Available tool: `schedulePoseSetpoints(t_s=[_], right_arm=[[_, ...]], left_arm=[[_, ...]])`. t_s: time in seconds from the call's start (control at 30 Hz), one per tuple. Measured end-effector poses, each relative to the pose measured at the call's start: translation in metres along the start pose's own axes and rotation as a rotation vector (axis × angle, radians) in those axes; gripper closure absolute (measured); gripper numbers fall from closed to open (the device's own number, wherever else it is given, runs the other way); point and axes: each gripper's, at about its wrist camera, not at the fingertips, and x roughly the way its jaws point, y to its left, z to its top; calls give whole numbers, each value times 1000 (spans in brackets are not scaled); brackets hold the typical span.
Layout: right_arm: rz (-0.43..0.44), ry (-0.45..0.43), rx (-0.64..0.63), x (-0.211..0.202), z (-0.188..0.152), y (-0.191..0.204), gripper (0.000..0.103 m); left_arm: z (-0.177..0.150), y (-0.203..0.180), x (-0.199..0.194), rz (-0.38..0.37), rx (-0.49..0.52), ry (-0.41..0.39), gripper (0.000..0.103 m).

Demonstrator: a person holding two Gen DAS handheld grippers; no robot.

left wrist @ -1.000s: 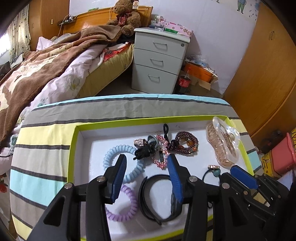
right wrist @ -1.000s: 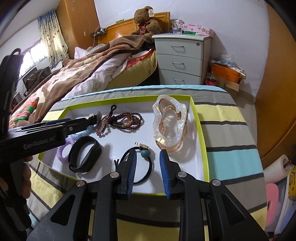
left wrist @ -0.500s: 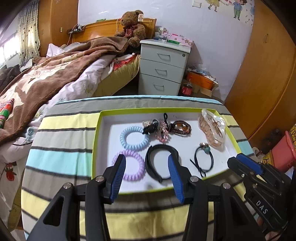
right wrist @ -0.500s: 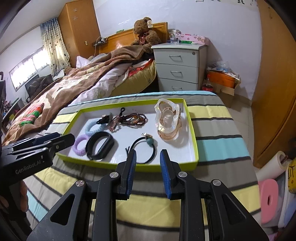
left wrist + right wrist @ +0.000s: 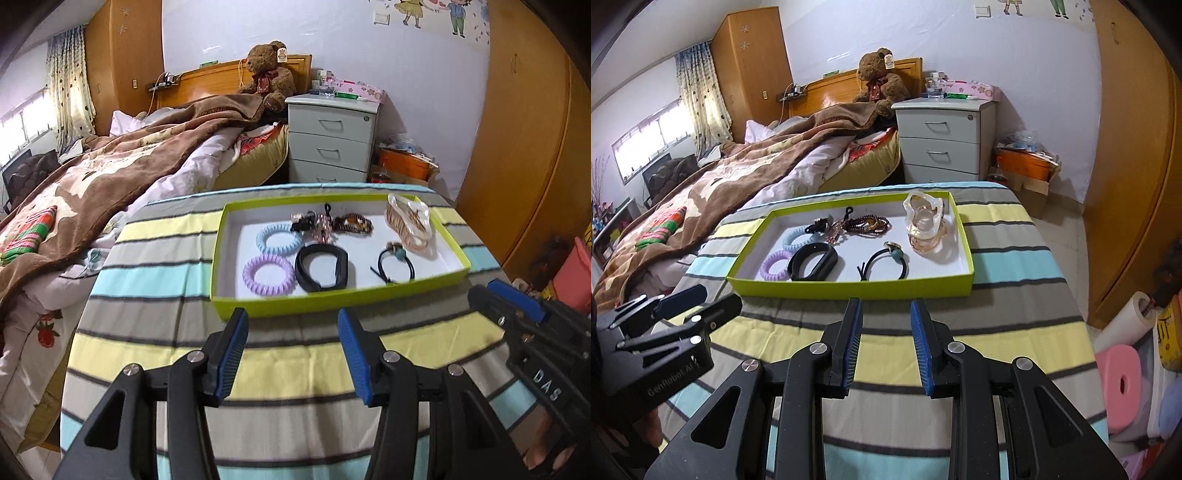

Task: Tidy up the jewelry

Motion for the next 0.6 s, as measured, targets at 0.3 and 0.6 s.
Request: schedulePoseSetpoints(t_s=[0.3,0.6], right_arm=[[-1,-10,5,-11,-8,5,75],[3,-14,-2,-13,-10,11,75]], left_arm=[[-20,-1,-10,38,-23,-7,50],[-26,-3,-16,38,-26,-17,50]])
